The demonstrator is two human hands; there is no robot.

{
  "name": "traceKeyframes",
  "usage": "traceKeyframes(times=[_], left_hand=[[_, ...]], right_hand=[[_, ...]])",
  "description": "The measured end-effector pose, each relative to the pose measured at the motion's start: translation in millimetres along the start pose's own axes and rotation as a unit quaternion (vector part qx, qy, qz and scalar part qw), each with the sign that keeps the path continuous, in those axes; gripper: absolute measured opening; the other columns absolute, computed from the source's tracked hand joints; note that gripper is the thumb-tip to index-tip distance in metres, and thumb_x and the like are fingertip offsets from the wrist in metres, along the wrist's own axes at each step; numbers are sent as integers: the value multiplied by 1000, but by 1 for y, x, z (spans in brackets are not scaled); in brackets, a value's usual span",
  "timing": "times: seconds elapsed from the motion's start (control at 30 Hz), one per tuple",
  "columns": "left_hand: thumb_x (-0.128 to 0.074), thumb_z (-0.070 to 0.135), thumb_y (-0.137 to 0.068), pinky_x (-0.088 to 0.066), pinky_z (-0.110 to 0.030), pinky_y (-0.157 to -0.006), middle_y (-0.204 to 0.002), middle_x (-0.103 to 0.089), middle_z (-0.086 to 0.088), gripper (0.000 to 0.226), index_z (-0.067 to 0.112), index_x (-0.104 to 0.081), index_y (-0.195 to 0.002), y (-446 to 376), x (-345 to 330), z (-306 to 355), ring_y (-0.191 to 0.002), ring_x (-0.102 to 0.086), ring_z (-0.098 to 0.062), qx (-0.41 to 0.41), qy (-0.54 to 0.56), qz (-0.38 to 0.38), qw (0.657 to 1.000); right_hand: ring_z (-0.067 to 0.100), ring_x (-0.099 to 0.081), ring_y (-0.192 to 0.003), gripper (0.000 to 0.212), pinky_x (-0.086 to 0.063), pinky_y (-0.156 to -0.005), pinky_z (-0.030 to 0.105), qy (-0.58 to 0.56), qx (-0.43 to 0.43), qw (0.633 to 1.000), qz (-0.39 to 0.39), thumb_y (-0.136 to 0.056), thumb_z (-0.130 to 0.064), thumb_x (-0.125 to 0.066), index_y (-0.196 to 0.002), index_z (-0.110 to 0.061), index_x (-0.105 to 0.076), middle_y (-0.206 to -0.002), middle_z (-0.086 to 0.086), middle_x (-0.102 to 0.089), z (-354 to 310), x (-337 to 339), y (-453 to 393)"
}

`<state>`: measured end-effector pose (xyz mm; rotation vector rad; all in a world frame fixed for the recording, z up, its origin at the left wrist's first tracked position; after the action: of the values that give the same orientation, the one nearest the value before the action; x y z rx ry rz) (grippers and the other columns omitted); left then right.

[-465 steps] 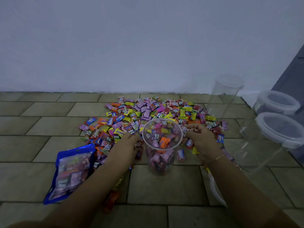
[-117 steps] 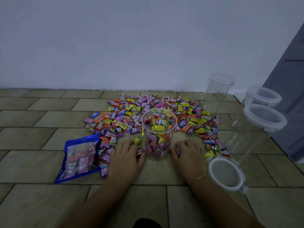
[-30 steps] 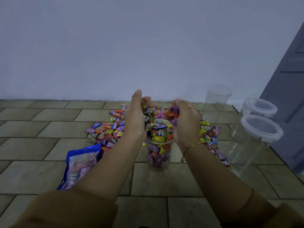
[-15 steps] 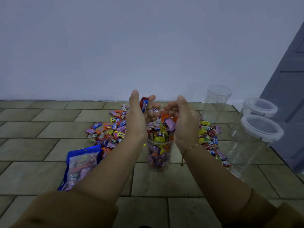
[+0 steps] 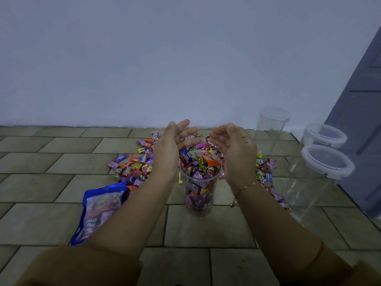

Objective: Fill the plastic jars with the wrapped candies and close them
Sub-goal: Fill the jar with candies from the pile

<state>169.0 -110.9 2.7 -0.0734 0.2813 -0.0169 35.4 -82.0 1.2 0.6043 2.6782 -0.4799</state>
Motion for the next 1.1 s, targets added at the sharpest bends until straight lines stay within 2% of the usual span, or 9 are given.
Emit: traceKeyframes(times=[0.13, 0.2, 0.33, 0.43, 0.5, 0.7, 0.8, 0.93, 1.1], left_hand=[[-43, 36, -98, -46, -21, -80, -105, -67, 16, 26, 28, -65, -110, 19, 20, 4, -89, -59, 12, -54, -229, -22, 972], [-51, 35, -95, -40, -7, -90, -114, -58, 23, 28, 30, -62, -120, 29, 30, 4, -95, -48, 23, -108, -347, -49, 930], [-57, 36, -93, -17, -23, -114, -121, -42, 26, 39, 25, -56, -130, 44, 34, -2, -114, -35, 20, -176, -460, -82, 866], [-47, 42, -92, -3, -24, -114, -131, -44, 20, 44, 22, -55, -131, 46, 31, -7, -114, -20, 34, -227, -477, -109, 842], [-31, 49, -92, 8, -31, -117, -131, -57, 12, 52, 25, -57, -130, 43, 31, -11, -129, -32, 11, -263, -528, -115, 800], [-9, 52, -88, 19, -38, -114, -127, -62, 9, 66, 32, -55, -131, 44, 26, -5, -138, -33, -8, -281, -642, -104, 706], [-8, 53, -87, 18, -39, -115, -132, -56, 13, 66, 33, -47, -136, 41, 26, -7, -138, -31, -6, -261, -626, -128, 723], [-35, 39, -95, -11, -36, -117, -133, -44, 21, 46, 29, -45, -138, 43, 40, -5, -130, -35, 1, -264, -502, -93, 818], [-42, 33, -99, -34, -21, -93, -126, -42, 25, 37, 32, -46, -136, 52, 69, -5, -115, -37, 10, -180, -446, -49, 875]], right_hand=[[12, -65, -86, 16, -52, -74, 22, 213, -1, 973, -87, -91, -15, -56, -86, -23, -70, -88, -6, -71, -8, 20, 1], [8, -64, -92, 15, -50, -76, 16, 329, 8, 930, -162, -90, -20, -60, -99, -26, -70, -97, -13, -68, -12, 26, 4], [-13, -50, -97, 26, -32, -84, -3, 444, 101, 837, -303, -91, -26, -60, -115, -17, -68, -102, -23, -60, -15, 18, 21], [8, -38, -130, 47, -26, -110, 22, 554, 117, 755, -330, -90, -46, -50, -127, -20, -58, -131, -10, -56, -2, 13, 27], [17, -30, -138, 54, -24, -114, 39, 599, 108, 725, -323, -88, -52, -41, -130, -23, -56, -137, -9, -52, 4, 13, 27], [18, -25, -141, 62, -23, -112, 46, 634, 106, 700, -311, -83, -55, -26, -128, -28, -57, -136, -12, -53, 8, 12, 28], [19, -30, -138, 51, -19, -115, 33, 594, 120, 738, -297, -88, -49, -35, -123, -24, -62, -133, -7, -57, 6, 11, 30], [3, -29, -129, 32, -7, -99, 1, 520, 139, 787, -302, -98, -28, -45, -122, -17, -63, -137, 0, -53, -5, 14, 33], [-11, -31, -105, 35, -10, -99, -2, 499, 240, 791, -258, -92, -27, -45, -109, -10, -70, -117, 6, -66, -10, 6, 43]])
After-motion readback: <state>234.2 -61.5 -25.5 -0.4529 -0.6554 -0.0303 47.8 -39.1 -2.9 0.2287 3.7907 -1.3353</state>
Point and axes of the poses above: each hand's wrist, its own y-axis away from the middle knuckle, its own x-axis out of the back of the hand, z = x × y, the point moved 3 cm from there along -y, towards the middle knuckle
